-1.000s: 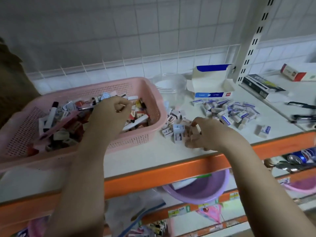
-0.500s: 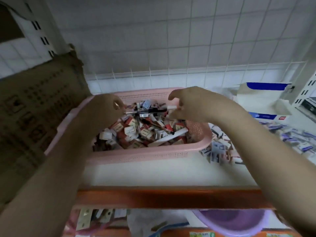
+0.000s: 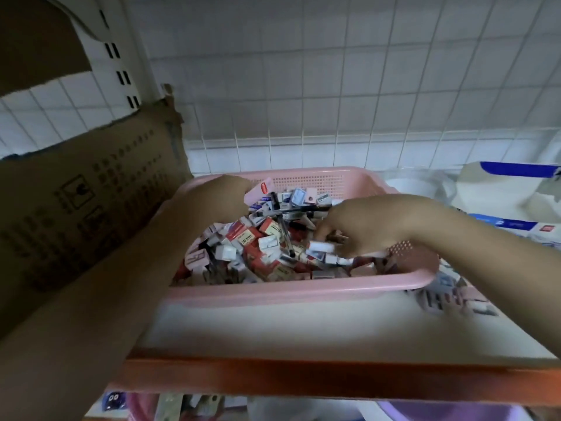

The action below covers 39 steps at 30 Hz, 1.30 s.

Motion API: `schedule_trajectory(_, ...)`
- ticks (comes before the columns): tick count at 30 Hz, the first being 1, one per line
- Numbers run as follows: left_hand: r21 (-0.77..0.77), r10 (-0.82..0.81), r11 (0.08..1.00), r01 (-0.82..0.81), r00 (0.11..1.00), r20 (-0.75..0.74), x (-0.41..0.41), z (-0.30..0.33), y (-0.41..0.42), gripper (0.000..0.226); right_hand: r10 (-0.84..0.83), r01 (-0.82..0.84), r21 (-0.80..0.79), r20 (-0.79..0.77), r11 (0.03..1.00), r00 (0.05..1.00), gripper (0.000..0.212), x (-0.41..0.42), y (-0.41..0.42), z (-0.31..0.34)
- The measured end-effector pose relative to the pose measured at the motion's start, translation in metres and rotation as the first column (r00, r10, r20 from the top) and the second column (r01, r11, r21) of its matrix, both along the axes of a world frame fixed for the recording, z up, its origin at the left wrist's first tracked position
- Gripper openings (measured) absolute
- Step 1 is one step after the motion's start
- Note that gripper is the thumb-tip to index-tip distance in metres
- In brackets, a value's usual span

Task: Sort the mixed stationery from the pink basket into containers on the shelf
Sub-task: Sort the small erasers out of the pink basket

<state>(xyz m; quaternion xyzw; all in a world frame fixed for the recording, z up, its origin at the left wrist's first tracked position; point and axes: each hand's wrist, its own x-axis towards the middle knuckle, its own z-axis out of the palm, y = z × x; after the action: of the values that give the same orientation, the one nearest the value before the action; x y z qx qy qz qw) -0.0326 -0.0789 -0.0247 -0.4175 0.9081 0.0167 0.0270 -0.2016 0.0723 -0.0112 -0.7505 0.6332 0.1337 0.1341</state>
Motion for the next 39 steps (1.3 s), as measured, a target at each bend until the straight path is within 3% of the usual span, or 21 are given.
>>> schedule_trajectory(2,0.078,0.039,0.997,-0.029,0.99,-0.134,-0.001,0.003,0.001,0.016,-0.037,0.036,0.006,0.16,0.999,0.987,0.03,-0.007,0.0,0.009)
schedule_trajectory(4,0.08,0.103,0.993,-0.086,0.968,-0.228,-0.003,0.006,0.002,0.011,-0.112,0.129,-0.017,0.385,0.992,0.916,0.021,-0.012,-0.005,0.018)
schedule_trajectory(7,-0.015,0.189,0.981,-0.196,0.961,-0.204,0.002,0.007,0.007,0.014,-0.157,0.241,-0.186,0.377,0.953,0.913,0.02,-0.021,-0.029,0.02)
schedule_trajectory(9,-0.046,0.213,0.975,-0.216,0.976,-0.054,0.01,0.003,0.006,0.03,-0.234,0.24,0.021,0.331,0.97,0.914,0.029,-0.021,-0.043,0.019)
schedule_trajectory(11,0.064,0.235,0.968,-0.241,0.968,0.094,0.02,-0.005,0.0,0.053,-0.269,0.19,0.347,0.198,0.919,0.942,0.037,-0.019,-0.052,0.017)
schedule_trajectory(14,0.19,0.171,0.957,-0.221,0.954,0.247,0.029,-0.007,0.0,0.08,-0.223,0.165,0.483,0.063,0.86,0.973,0.047,-0.017,-0.053,0.028)
schedule_trajectory(16,0.228,0.112,0.96,-0.162,0.969,0.219,0.031,-0.002,0.007,0.077,-0.237,0.194,0.348,0.086,0.917,0.968,0.048,-0.017,-0.058,0.04)
schedule_trajectory(18,0.27,0.074,0.958,-0.102,0.991,0.112,0.032,0.004,0.014,0.068,-0.216,0.209,0.061,0.151,0.976,0.965,0.044,-0.019,-0.072,0.04)
schedule_trajectory(21,0.362,-0.027,0.932,0.029,1.0,-0.01,0.031,0.011,0.025,0.051,-0.154,0.174,-0.198,0.113,0.965,0.982,0.047,-0.013,-0.093,0.007)
schedule_trajectory(25,0.433,-0.132,0.895,0.106,0.991,0.031,0.032,0.009,0.039,0.043,-0.165,0.162,-0.269,0.012,0.949,0.986,0.061,-0.012,-0.106,-0.036)
schedule_trajectory(29,0.454,-0.008,0.89,0.025,0.999,-0.039,0.03,0.009,0.034,0.037,-0.178,0.177,-0.13,0.004,0.976,0.984,0.075,-0.013,-0.108,-0.035)
schedule_trajectory(33,0.171,0.19,0.972,-0.16,0.965,-0.183,0.026,0.001,0.007,0.035,-0.246,0.274,-0.103,0.224,0.956,0.943,0.074,-0.006,-0.099,-0.034)
schedule_trajectory(36,0.099,0.24,0.97,-0.223,0.943,-0.232,0.018,-0.006,-0.008,0.03,-0.308,0.331,-0.189,0.142,0.924,0.941,0.075,0.009,-0.099,-0.043)
schedule_trajectory(39,0.09,0.24,0.97,-0.226,0.948,-0.207,0.01,-0.009,-0.017,0.032,-0.344,0.354,-0.135,0.092,0.926,0.935,0.076,0.017,-0.104,-0.04)
